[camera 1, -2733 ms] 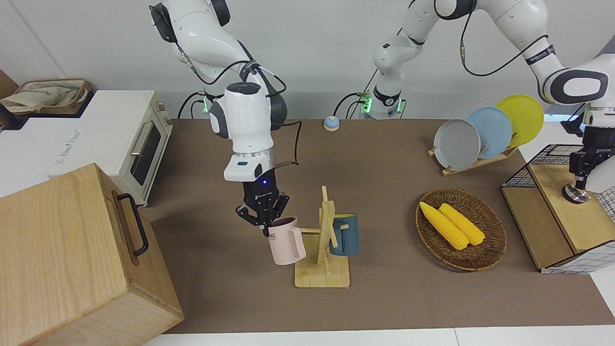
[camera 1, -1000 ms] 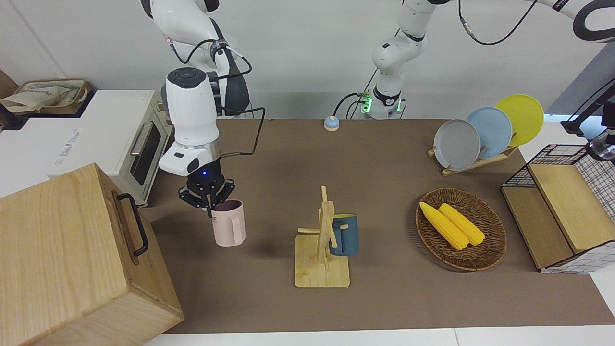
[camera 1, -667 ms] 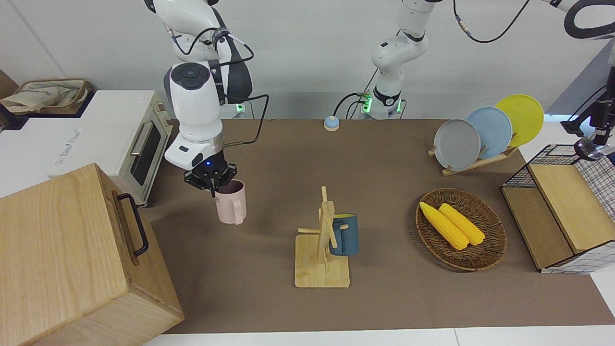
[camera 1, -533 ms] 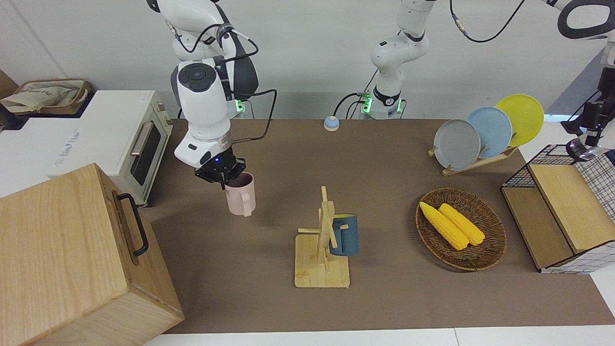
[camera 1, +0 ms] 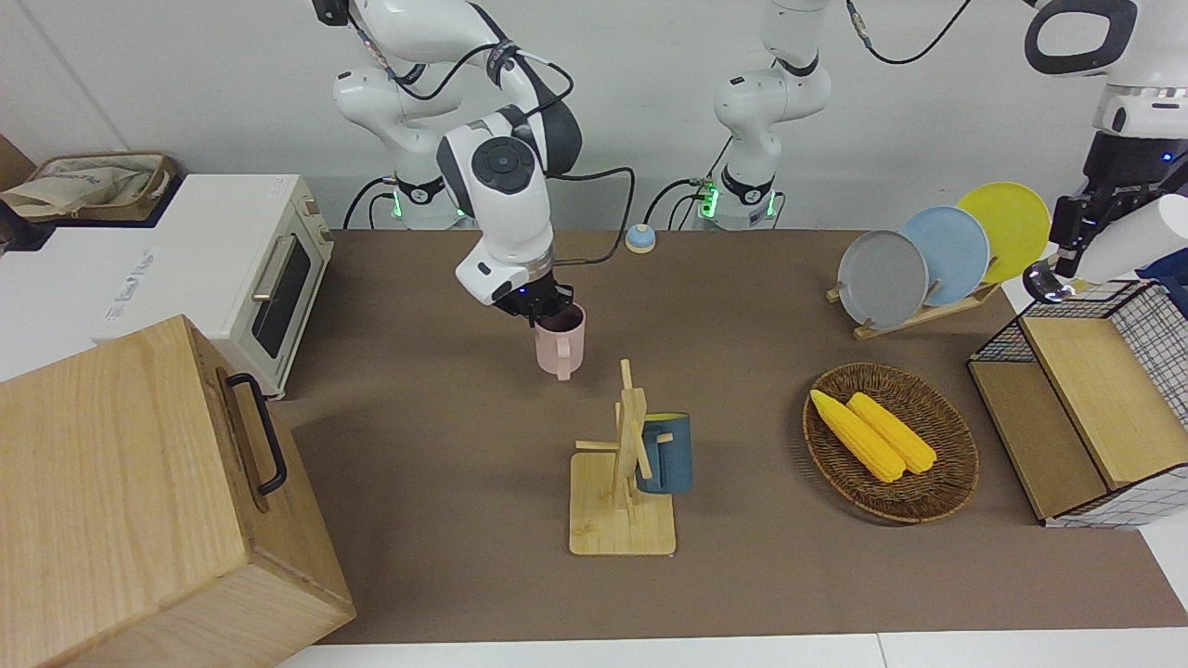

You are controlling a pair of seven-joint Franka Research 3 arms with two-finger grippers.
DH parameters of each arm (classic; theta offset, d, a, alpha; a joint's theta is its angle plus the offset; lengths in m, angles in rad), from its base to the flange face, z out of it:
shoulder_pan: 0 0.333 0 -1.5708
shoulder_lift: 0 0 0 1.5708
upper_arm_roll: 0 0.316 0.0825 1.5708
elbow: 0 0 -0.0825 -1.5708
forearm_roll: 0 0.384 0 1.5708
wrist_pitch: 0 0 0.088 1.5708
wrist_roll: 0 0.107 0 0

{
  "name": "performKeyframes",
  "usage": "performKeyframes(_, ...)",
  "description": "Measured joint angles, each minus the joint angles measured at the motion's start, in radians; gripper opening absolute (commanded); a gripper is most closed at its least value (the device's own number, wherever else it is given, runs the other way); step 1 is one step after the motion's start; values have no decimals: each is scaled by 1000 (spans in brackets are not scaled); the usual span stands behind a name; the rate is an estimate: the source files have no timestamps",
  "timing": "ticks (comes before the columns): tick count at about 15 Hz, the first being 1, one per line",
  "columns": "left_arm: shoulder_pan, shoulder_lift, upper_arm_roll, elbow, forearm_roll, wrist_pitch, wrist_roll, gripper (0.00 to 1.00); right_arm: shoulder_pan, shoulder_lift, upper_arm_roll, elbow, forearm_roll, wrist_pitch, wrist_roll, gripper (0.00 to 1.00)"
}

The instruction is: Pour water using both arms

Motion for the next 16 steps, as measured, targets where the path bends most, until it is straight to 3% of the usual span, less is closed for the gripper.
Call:
performKeyframes(3,-33,-61,-4,-89,7,0,-28,27,37,12,47,-1,57,33,174,0)
performKeyframes(6,-35,-128,-21,-179,8,1,-33,27,71,39,84,-3,109,117,319,0)
performKeyframes(10,-36,-204,-68,-281,9,1,-55,27,150,107,93,-5,148,236,466,0)
performKeyframes(16,-40,-295,-149,-422,10,1,-69,27,197,163,93,29,204,292,566,0)
